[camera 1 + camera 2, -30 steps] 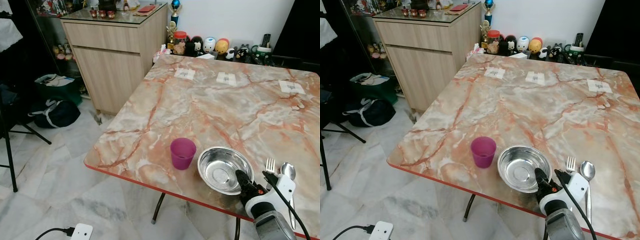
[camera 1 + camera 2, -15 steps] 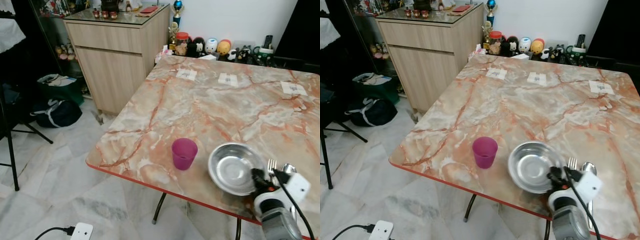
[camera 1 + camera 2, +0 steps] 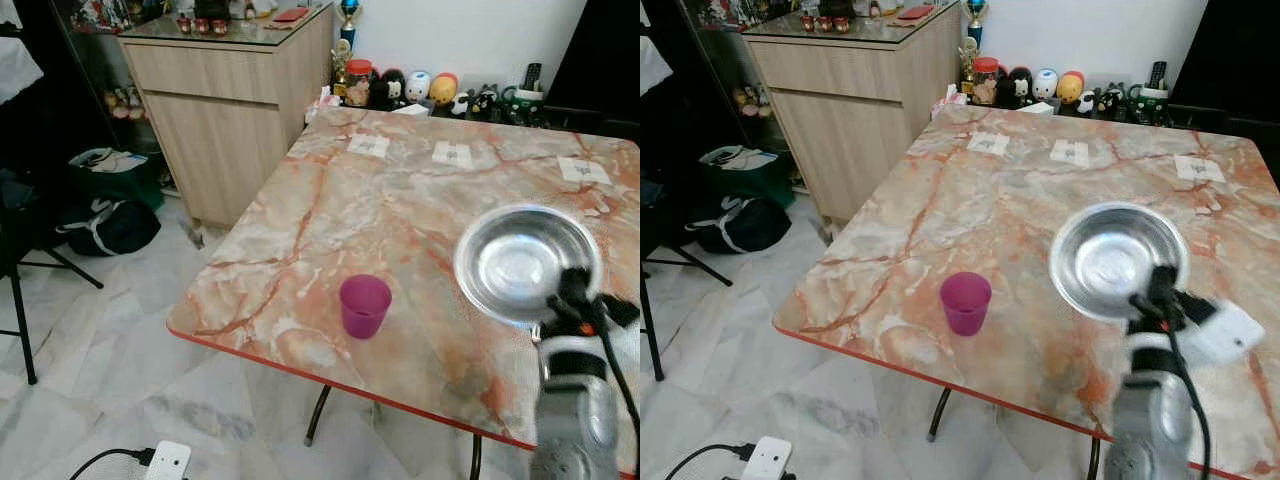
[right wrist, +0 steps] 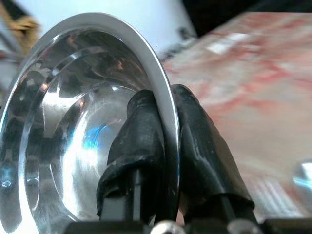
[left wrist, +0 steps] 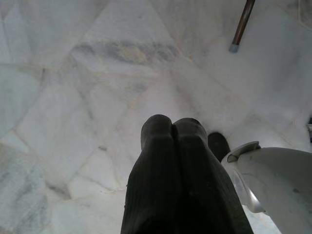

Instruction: Setting the table

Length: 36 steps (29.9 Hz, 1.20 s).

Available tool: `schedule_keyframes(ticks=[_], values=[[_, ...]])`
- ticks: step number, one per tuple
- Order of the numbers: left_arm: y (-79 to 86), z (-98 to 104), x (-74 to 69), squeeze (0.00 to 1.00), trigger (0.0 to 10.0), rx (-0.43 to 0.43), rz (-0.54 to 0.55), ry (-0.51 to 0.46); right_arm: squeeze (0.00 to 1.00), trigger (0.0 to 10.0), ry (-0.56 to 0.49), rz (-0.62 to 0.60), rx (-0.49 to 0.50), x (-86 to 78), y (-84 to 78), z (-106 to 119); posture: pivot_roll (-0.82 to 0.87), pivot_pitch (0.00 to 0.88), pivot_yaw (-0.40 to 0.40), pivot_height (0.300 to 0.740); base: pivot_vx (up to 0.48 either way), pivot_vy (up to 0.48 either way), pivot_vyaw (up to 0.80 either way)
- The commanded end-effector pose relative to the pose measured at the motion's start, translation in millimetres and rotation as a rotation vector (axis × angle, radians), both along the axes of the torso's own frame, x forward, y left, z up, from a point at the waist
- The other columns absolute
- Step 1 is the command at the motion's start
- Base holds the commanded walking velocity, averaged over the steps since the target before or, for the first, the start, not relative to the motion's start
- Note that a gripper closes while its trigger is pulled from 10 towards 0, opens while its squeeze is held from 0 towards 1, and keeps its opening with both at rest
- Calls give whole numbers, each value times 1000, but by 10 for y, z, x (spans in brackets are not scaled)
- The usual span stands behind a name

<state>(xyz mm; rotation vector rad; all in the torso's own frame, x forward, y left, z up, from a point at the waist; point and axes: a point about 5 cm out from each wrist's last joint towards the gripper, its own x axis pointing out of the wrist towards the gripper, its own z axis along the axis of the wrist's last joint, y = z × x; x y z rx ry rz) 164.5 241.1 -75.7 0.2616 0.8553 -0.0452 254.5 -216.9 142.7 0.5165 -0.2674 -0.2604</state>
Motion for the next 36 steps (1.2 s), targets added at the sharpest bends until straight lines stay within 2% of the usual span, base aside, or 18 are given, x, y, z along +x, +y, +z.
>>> schedule_keyframes(ticks=[1,4,7,9,11,12,15,19,22,25,36], values=[[3,4,3,0,10000,15,-12,-3,0,10000,-50,14,-23,6,32,90,33,4,12,740,0,0,0],[33,7,-7,0,10000,10,13,-3,0,10000,-59,74,-58,34,104,108,30,4,13,740,0,0,0],[67,-9,-51,0,10000,18,26,18,0,10000,-76,140,-150,84,167,170,27,1,9,740,0,0,0],[68,-15,-62,0,10000,15,41,20,0,10000,-107,206,-254,136,207,289,28,0,7,740,0,0,0],[62,-16,-61,0,10000,16,41,20,0,10000,-124,244,-311,160,216,358,30,0,6,740,0,0,0],[60,-16,-60,0,10000,15,42,19,0,10000,-141,275,-390,182,207,427,31,0,4,740,0,0,0],[64,-16,-60,0,10000,18,43,19,0,10000,-147,346,-464,218,174,481,24,0,3,740,0,0,0],[73,-14,-61,0,10000,21,43,21,0,10000,-152,413,-500,251,271,481,26,0,5,740,0,0,0],[84,-9,-56,0,10000,25,41,20,0,10000,-171,497,-485,253,438,473,36,0,8,740,0,0,0],[101,1,-47,0,10000,32,38,15,0,10000,-168,543,-511,235,549,426,38,0,14,740,0,0,0],[152,15,-50,0,10000,56,18,22,0,10000,-137,509,-430,116,532,280,28,0,29,740,0,0,0]])
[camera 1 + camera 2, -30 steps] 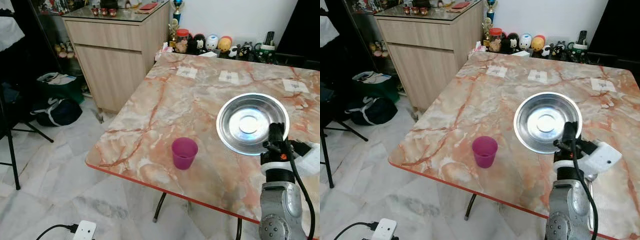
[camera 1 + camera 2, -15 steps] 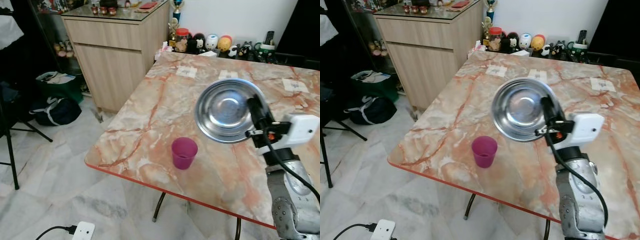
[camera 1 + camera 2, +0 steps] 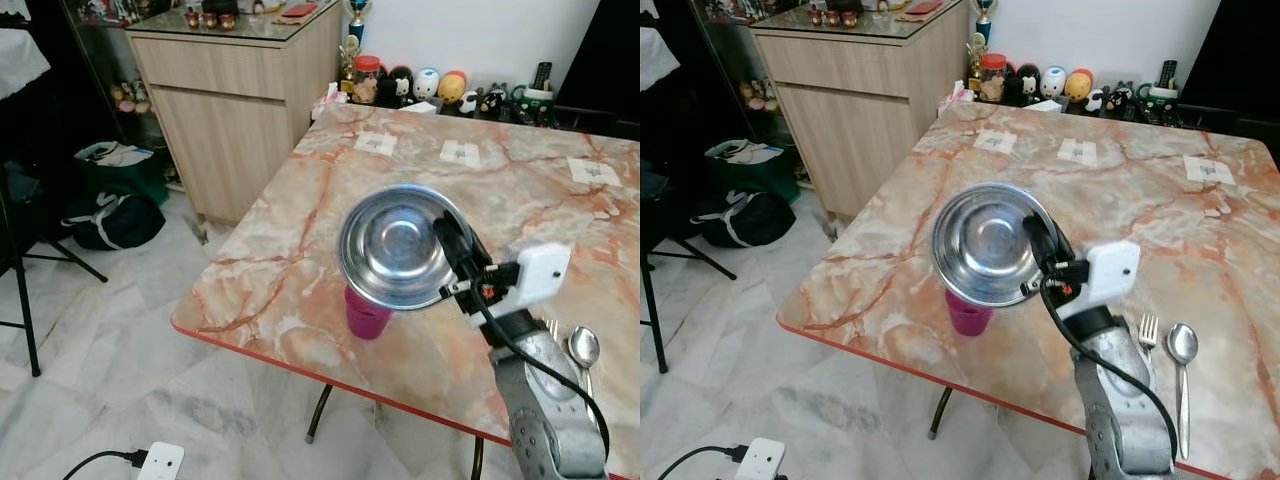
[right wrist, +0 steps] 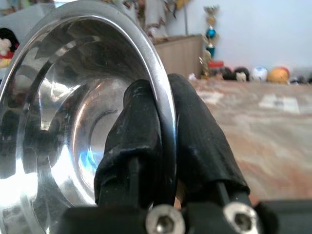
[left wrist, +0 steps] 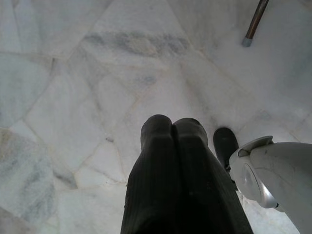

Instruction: Setting the table

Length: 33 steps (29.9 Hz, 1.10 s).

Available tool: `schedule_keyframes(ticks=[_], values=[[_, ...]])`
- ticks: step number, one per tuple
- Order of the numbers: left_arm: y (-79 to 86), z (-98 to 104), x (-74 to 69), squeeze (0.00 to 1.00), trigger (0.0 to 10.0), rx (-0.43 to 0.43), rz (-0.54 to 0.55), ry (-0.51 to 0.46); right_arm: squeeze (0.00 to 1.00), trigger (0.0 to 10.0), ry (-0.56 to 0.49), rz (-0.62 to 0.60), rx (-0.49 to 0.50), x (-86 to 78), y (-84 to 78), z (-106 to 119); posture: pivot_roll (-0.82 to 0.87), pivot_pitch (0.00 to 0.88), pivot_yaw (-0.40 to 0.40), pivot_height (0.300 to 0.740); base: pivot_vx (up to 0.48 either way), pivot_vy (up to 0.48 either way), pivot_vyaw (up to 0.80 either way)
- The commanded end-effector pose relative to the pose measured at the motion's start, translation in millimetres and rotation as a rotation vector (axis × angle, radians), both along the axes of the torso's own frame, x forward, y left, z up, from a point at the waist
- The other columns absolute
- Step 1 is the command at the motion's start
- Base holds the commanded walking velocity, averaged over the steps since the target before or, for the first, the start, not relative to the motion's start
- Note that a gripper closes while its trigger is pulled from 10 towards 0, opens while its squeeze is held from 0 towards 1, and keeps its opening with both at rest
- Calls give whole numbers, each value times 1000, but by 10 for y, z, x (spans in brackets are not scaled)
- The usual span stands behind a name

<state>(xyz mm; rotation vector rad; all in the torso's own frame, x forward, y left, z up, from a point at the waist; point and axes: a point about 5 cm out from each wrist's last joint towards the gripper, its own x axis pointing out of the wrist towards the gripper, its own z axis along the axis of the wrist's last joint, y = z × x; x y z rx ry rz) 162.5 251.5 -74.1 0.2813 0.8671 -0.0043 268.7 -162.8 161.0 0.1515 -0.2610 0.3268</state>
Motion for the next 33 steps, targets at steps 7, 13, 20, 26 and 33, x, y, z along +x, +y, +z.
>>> schedule_keyframes(ticks=[7,13,20,26,33], values=[[47,-3,-35,0,10000,24,-21,22,0,10000,-16,-44,38,-78,-49,28,19,0,32,740,0,0,0],[22,-14,-40,0,10000,24,-27,26,0,10000,-5,-81,54,-66,-48,7,16,0,28,740,0,0,0],[-6,-27,-47,0,10000,23,-28,30,0,10000,-8,-124,53,-42,-106,11,18,0,20,740,0,-216,-554],[-17,-29,-43,0,10000,20,-22,27,0,10000,-32,-173,63,14,-142,44,25,0,15,740,0,-256,-79],[-25,-28,-35,0,10000,17,-24,26,0,10000,-29,-173,43,32,-137,48,26,0,14,740,0,-333,0]])
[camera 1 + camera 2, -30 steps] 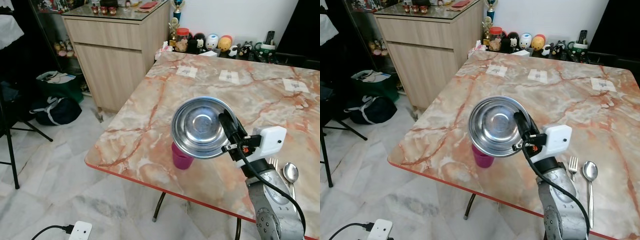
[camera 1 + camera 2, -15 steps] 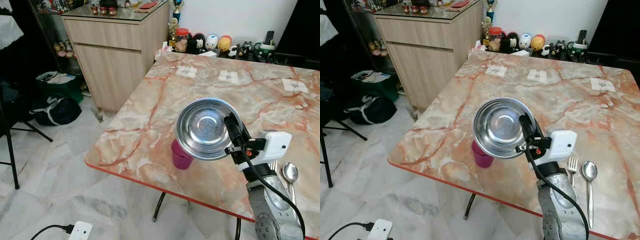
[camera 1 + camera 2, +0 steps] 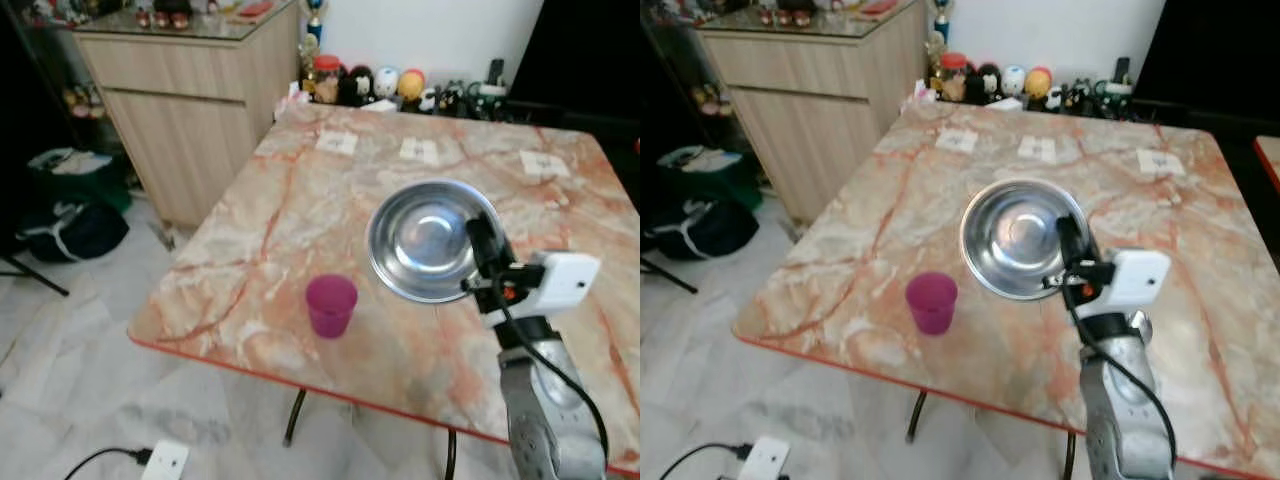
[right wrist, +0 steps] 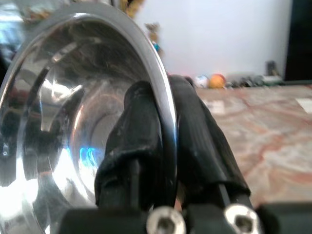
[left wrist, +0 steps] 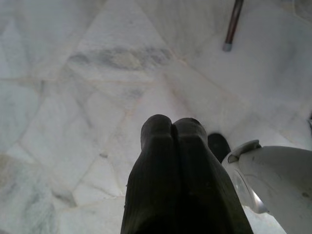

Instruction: Setting the table

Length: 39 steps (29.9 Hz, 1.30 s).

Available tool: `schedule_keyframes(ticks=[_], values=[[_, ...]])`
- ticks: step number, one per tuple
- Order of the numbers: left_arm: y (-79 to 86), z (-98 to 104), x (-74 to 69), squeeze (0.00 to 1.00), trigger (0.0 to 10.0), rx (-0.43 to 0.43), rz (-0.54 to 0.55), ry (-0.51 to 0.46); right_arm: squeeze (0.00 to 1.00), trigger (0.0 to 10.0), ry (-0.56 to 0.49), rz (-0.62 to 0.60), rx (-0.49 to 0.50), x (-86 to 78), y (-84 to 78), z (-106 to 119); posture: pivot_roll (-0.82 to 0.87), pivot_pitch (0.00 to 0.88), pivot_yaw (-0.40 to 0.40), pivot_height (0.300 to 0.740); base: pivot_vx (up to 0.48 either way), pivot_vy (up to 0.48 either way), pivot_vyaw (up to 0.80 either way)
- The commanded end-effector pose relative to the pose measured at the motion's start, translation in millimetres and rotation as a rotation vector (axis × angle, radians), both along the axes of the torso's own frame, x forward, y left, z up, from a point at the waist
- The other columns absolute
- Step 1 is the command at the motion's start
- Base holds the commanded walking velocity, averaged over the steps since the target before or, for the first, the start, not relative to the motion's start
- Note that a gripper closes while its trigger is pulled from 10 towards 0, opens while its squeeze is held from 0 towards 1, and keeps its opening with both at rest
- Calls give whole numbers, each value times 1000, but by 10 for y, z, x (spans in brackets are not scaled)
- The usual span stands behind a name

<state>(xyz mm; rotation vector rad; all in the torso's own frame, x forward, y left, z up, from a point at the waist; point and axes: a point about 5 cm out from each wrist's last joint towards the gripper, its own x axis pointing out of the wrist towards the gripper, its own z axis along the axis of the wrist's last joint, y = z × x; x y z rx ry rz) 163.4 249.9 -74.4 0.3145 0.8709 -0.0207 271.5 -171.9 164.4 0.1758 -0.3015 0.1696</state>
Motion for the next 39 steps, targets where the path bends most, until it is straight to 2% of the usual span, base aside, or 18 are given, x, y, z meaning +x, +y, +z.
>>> schedule_keyframes(ticks=[1,5,9,26,34,36,39], values=[[-8,-24,-41,0,10000,-4,3,18,0,10000,3,-27,-1,8,-55,1,26,0,14,740,0,-356,0],[-19,-18,-26,0,10000,-5,-1,9,0,10000,26,-35,25,16,-60,-26,27,0,14,740,0,-394,-178],[-23,-13,-13,0,10000,-6,-2,4,0,10000,3,-43,3,11,-70,-10,27,0,15,740,0,-398,-567],[-25,16,39,0,10000,-7,-10,-20,0,10000,-13,-65,13,33,-90,20,33,0,27,740,0,-398,0],[7,45,72,0,10000,-3,-15,-36,0,10000,14,-86,34,39,-102,-14,33,4,32,740,0,-397,0],[8,44,70,0,10000,-3,-15,-35,0,10000,22,-78,63,44,-92,-18,33,4,32,740,0,-394,-731],[9,43,68,0,10000,-4,-14,-34,0,10000,13,-81,29,40,-88,-12,33,4,32,740,0,-396,-710]])
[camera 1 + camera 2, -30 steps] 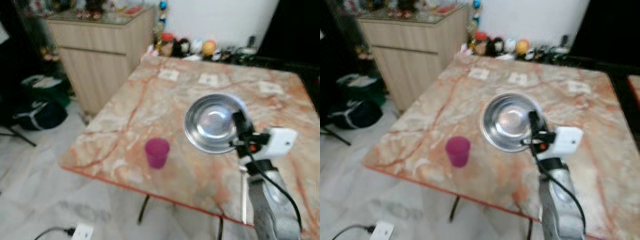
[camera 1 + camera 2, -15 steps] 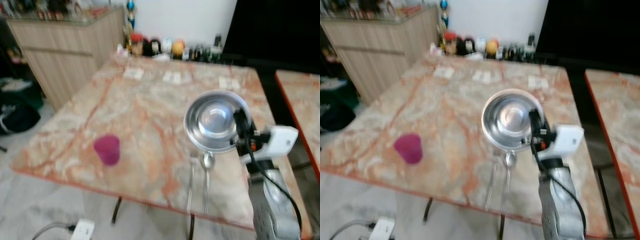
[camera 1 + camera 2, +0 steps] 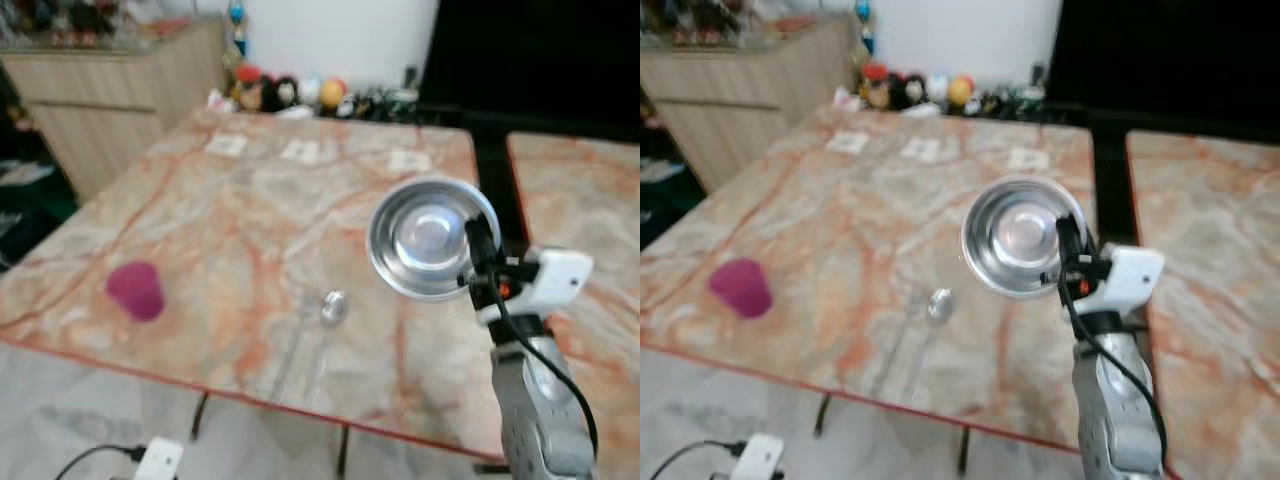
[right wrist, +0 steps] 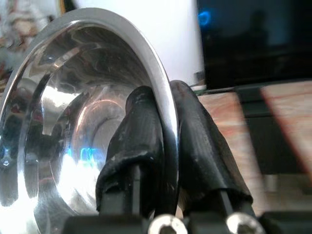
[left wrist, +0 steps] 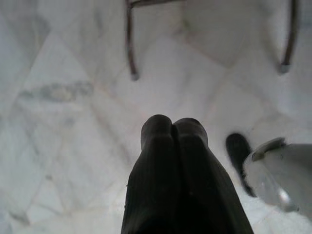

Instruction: Setting the table

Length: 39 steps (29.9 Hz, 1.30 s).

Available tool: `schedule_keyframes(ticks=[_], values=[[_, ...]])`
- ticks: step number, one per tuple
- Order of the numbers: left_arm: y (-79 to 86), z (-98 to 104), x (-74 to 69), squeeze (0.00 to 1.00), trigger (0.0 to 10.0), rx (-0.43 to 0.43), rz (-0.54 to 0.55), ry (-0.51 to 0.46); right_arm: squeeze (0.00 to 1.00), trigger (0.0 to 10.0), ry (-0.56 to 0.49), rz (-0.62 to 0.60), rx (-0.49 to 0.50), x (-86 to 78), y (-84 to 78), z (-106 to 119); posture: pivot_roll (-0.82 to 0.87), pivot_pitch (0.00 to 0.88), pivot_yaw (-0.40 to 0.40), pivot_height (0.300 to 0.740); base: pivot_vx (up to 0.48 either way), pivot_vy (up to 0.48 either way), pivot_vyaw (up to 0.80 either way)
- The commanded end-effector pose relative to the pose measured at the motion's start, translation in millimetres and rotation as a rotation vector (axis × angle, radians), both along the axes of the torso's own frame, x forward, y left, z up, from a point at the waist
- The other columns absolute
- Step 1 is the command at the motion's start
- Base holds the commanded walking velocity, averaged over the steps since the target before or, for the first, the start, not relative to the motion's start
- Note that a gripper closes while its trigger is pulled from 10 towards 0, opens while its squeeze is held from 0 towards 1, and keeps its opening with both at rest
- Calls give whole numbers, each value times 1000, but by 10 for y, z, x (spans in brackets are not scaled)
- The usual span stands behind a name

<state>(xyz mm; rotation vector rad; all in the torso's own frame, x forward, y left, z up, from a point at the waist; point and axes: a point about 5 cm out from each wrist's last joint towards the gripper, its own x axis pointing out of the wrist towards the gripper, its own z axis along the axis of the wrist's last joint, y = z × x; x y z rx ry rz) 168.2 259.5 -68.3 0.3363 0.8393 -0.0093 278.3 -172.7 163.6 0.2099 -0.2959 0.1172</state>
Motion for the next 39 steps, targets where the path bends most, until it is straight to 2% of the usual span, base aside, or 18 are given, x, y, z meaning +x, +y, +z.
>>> schedule_keyframes(ticks=[1,22,39], values=[[-89,-18,21,0,10000,-27,-12,-2,0,10000,-6,-34,-10,-32,-76,2,31,5,32,740,0,-394,0],[-116,-18,29,0,10000,-33,-21,-10,0,10000,-16,-33,-14,-27,-61,15,27,7,31,740,11,-394,0],[-116,-16,35,0,10000,-34,-24,-8,0,10000,6,-62,-23,-24,-99,-22,24,6,34,740,156,-392,0]])
